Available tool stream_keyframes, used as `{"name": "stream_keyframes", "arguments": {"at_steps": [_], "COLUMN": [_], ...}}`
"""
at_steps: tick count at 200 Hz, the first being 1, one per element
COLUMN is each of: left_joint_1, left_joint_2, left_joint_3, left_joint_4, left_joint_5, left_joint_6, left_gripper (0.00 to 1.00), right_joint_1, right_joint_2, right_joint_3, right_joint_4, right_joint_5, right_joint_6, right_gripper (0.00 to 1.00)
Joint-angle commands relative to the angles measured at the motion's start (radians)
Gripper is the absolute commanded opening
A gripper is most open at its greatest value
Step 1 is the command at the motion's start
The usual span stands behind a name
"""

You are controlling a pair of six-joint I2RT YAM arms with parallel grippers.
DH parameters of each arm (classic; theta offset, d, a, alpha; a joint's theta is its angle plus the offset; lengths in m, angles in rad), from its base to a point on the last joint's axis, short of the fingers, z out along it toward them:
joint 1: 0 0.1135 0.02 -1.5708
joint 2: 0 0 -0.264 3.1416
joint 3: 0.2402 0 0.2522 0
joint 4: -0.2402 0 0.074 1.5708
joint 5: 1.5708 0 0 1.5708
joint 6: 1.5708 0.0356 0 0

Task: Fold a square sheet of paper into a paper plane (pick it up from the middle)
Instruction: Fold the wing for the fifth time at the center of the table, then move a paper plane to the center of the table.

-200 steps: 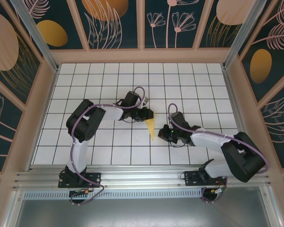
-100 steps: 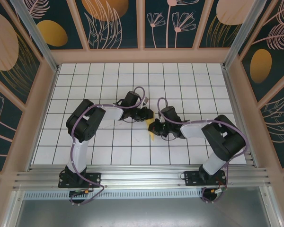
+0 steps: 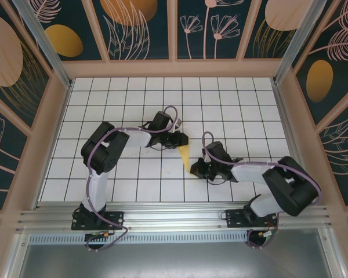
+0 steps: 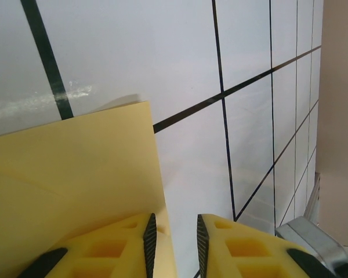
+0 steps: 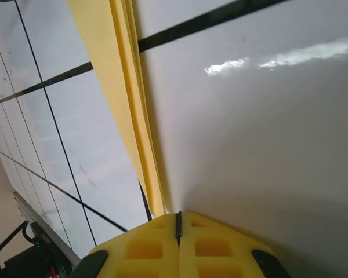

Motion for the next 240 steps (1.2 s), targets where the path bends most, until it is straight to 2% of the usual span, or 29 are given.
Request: {"name": "stream_keyframes", "arguments": {"at_steps": [1,23,42,50,68,80,120,154,240], "left_joint_1": [0.005,0.003,-0.001,-0.004,-0.014,-0.024,-0.083,-0.127,-0.150], "left_joint_2": [-0.028,-0.096,-0.168,-0.198,-0.251,-0.268,-0.215,-0.140,-0.045], "left_joint_3": [-0.001,0.014,0.028,0.034,0.048,0.062,0.166,0.256,0.325], "left_joint_4": [-0.109,-0.176,-0.236,-0.271,-0.346,-0.405,-0.593,-0.674,-0.735], "left_joint_5": [-0.104,-0.165,-0.244,-0.289,-0.392,-0.483,-0.697,-0.767,-0.772], "left_joint_6": [0.036,0.057,0.069,0.077,0.088,0.089,0.110,0.113,0.120], "left_gripper": [0.34,0.44,0.51,0.56,0.59,0.64,0.70,0.72,0.72], "right_joint_1": [-0.002,-0.009,-0.015,-0.016,-0.018,-0.017,-0.018,-0.017,-0.016], "right_joint_2": [-0.113,-0.207,-0.250,-0.257,-0.255,-0.247,-0.216,-0.174,-0.143], "right_joint_3": [-0.002,0.001,-0.001,-0.001,-0.004,-0.004,0.008,0.027,0.028], "right_joint_4": [-0.126,-0.182,-0.185,-0.177,-0.142,-0.115,-0.063,-0.048,-0.015], "right_joint_5": [0.130,0.279,0.348,0.363,0.380,0.383,0.407,0.406,0.406], "right_joint_6": [-0.005,0.016,0.029,0.032,0.037,0.038,0.045,0.046,0.065], "right_gripper": [0.10,0.18,0.21,0.23,0.27,0.29,0.33,0.34,0.35]}}
